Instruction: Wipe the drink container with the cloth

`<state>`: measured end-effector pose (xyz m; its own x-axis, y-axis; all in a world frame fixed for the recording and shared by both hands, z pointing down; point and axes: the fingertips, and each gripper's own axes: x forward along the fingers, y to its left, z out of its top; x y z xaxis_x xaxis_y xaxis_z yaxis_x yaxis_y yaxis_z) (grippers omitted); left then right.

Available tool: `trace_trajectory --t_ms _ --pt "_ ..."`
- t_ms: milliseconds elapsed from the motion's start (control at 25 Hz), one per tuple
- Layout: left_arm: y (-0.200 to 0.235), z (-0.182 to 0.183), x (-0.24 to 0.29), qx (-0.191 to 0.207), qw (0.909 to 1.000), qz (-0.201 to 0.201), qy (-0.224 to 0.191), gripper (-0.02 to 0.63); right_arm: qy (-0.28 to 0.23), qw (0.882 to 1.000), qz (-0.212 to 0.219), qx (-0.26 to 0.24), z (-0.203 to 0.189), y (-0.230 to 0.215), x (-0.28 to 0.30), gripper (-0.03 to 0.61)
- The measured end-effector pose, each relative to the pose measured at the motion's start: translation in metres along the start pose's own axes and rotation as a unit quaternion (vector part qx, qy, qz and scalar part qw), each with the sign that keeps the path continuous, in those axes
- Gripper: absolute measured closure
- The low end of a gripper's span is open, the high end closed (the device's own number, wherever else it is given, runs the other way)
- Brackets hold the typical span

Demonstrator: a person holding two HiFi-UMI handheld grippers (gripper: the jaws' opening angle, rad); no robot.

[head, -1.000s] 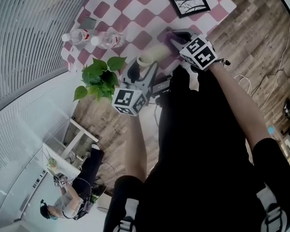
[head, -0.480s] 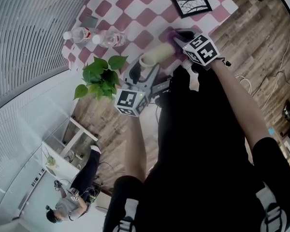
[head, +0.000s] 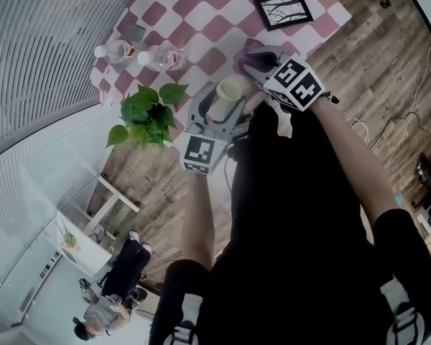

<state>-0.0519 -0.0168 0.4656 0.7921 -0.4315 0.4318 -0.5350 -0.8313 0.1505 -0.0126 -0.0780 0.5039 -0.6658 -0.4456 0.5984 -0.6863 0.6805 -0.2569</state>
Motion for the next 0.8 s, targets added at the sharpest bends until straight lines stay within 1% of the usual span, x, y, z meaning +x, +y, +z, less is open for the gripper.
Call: trace_trajectory --t_ms 240,440,600,800 --pt "-0.012 0.004 0.004 0.047 0.9989 -0.006 0.005 0.334 -0.030 0.998 0.039 -0.025 0.035 0.025 -0.014 0.497" --pt "-0.021 0.004 0.004 0.077 0.9969 -0.010 0.009 0.334 -0.054 0.996 0.065 -0.036 0.052 0.042 -0.022 0.497" --pt "-0.026 0.000 0.002 0.101 0.9947 -0.010 0.018 0.334 -0.058 0.995 0.073 -0.029 0.050 0.045 -0.019 0.497" --pt "-0.034 -0.002 0.000 0.117 0.9928 -0.007 0.025 0.334 -0.051 0.996 0.072 0.010 0.030 0.031 -0.003 0.497"
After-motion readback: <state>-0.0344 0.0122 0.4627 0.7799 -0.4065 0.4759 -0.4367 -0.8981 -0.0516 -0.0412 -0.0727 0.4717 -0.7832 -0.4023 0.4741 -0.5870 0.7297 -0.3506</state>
